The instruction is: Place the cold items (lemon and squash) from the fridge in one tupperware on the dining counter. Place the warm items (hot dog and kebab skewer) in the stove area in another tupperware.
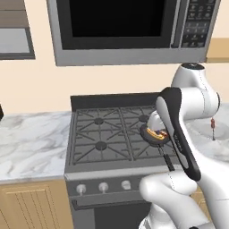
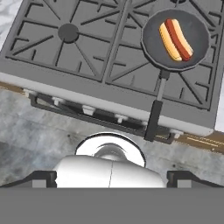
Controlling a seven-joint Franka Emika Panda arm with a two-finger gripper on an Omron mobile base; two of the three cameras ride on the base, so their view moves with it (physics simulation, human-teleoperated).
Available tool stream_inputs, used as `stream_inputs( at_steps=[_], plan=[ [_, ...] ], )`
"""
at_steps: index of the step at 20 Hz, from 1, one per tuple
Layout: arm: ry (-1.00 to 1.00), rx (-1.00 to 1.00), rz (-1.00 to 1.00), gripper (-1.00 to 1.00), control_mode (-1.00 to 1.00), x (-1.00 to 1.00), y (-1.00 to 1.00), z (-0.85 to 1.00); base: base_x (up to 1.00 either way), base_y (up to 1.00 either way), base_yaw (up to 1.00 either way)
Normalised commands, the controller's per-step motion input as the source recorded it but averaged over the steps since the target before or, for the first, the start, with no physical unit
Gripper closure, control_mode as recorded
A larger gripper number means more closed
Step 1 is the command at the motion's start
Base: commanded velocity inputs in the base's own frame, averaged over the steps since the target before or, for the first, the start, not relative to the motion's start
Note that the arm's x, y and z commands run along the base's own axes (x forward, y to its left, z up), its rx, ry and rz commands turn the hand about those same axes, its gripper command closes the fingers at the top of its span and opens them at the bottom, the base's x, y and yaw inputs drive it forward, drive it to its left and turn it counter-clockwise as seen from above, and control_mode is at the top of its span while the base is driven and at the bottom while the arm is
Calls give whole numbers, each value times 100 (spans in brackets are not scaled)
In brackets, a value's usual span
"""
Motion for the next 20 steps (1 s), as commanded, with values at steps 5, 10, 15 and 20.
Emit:
stream_inputs(
  at_steps=[5,10,15,20],
  plan=[
    [0,0,0,-100,100,0,0,0,11,-54,1],
    [0,0,0,-100,100,0,0,0,37,-25,-5],
    [10,2,-1,-100,-100,64,-7,-15,13,-2,-1],
    [5,0,0,-100,-100,71,-6,-54,0,0,0]
  ],
)
